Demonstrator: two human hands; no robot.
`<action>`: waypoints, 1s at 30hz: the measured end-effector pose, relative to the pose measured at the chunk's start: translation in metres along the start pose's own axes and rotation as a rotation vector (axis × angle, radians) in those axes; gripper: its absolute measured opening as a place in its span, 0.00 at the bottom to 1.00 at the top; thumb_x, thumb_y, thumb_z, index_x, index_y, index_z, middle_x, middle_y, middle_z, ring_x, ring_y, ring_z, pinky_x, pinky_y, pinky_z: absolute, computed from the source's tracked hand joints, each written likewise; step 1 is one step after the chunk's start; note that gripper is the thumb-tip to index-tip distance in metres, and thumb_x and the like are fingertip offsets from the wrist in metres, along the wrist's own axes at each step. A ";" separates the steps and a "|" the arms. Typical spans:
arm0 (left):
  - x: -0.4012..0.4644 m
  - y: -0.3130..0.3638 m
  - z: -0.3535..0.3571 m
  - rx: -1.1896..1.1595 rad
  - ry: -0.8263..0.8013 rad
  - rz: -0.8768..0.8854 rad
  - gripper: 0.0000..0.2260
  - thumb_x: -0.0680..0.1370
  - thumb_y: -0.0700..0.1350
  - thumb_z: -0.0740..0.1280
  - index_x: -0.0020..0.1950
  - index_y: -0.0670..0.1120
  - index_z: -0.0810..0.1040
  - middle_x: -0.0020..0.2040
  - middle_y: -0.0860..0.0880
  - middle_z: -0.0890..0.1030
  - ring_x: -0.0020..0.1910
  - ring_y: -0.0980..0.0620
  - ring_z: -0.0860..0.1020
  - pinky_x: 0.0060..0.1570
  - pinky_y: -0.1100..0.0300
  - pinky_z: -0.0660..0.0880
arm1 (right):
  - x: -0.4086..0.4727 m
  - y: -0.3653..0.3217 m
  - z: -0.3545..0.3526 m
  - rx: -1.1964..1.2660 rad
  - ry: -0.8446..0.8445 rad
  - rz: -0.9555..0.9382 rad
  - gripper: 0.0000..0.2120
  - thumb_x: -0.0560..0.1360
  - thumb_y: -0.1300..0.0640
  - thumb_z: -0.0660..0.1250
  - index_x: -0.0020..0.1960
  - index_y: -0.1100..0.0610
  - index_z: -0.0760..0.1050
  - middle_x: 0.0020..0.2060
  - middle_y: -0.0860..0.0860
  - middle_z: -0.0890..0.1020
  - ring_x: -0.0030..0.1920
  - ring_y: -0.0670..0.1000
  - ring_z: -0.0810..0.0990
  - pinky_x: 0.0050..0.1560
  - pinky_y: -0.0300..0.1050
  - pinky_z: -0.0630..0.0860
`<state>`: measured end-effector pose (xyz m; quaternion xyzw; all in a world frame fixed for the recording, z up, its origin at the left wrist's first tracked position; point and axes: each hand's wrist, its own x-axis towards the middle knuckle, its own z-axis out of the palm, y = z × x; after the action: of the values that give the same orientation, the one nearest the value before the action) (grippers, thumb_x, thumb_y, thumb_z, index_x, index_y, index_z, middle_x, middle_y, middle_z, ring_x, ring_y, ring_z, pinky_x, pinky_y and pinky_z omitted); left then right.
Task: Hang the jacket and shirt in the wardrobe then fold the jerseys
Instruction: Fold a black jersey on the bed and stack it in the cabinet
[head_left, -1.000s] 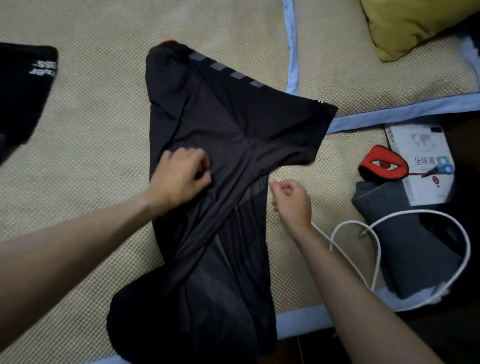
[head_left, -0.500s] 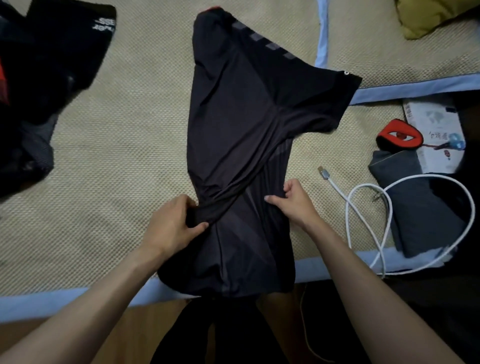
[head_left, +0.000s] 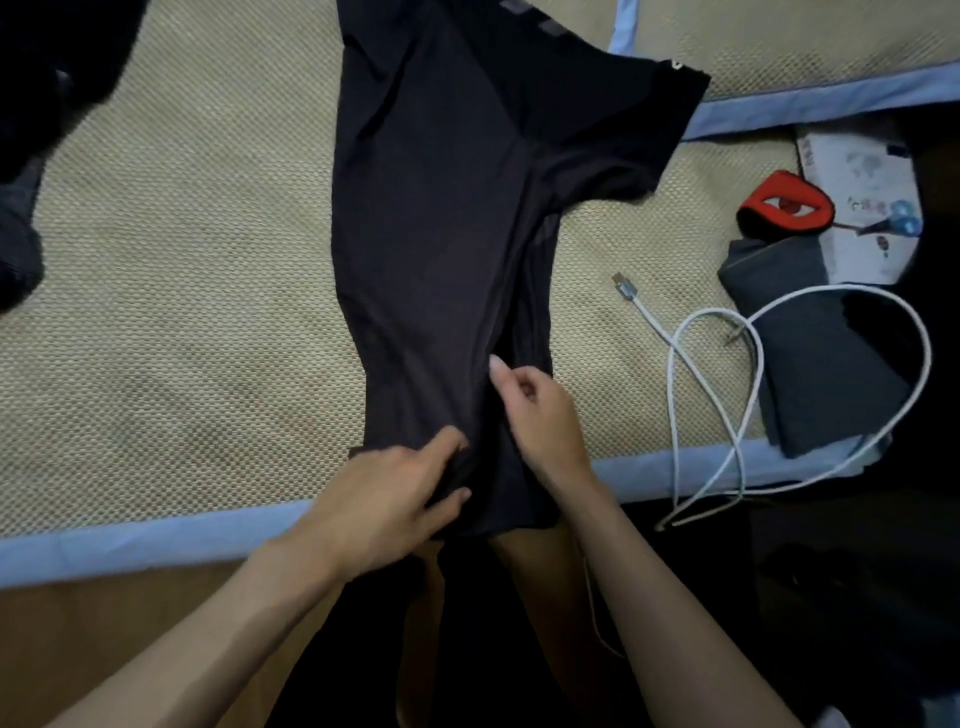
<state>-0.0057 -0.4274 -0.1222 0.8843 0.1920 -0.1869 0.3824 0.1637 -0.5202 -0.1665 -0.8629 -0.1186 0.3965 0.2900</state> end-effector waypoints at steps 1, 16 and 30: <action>0.000 0.008 0.008 0.050 -0.025 0.005 0.16 0.81 0.60 0.58 0.66 0.56 0.60 0.46 0.49 0.83 0.45 0.44 0.82 0.43 0.49 0.77 | -0.004 -0.003 -0.004 0.138 -0.113 0.097 0.26 0.75 0.30 0.62 0.48 0.51 0.82 0.44 0.48 0.86 0.46 0.50 0.85 0.51 0.49 0.82; -0.034 -0.030 0.073 0.064 0.103 -0.241 0.31 0.64 0.47 0.62 0.69 0.48 0.72 0.65 0.49 0.73 0.62 0.44 0.75 0.59 0.49 0.71 | -0.022 0.060 -0.003 0.334 -0.231 0.199 0.11 0.84 0.58 0.60 0.59 0.55 0.81 0.54 0.48 0.85 0.56 0.48 0.83 0.59 0.43 0.79; -0.053 -0.042 0.039 0.088 -0.027 -0.356 0.08 0.77 0.53 0.66 0.49 0.50 0.70 0.40 0.50 0.82 0.43 0.43 0.81 0.40 0.53 0.68 | -0.030 0.056 0.002 0.270 -0.086 0.117 0.15 0.85 0.49 0.58 0.60 0.58 0.77 0.56 0.53 0.83 0.58 0.53 0.80 0.65 0.51 0.76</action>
<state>-0.0787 -0.4404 -0.1469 0.8496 0.3319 -0.2717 0.3069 0.1405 -0.5774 -0.1825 -0.8037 -0.0261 0.4616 0.3747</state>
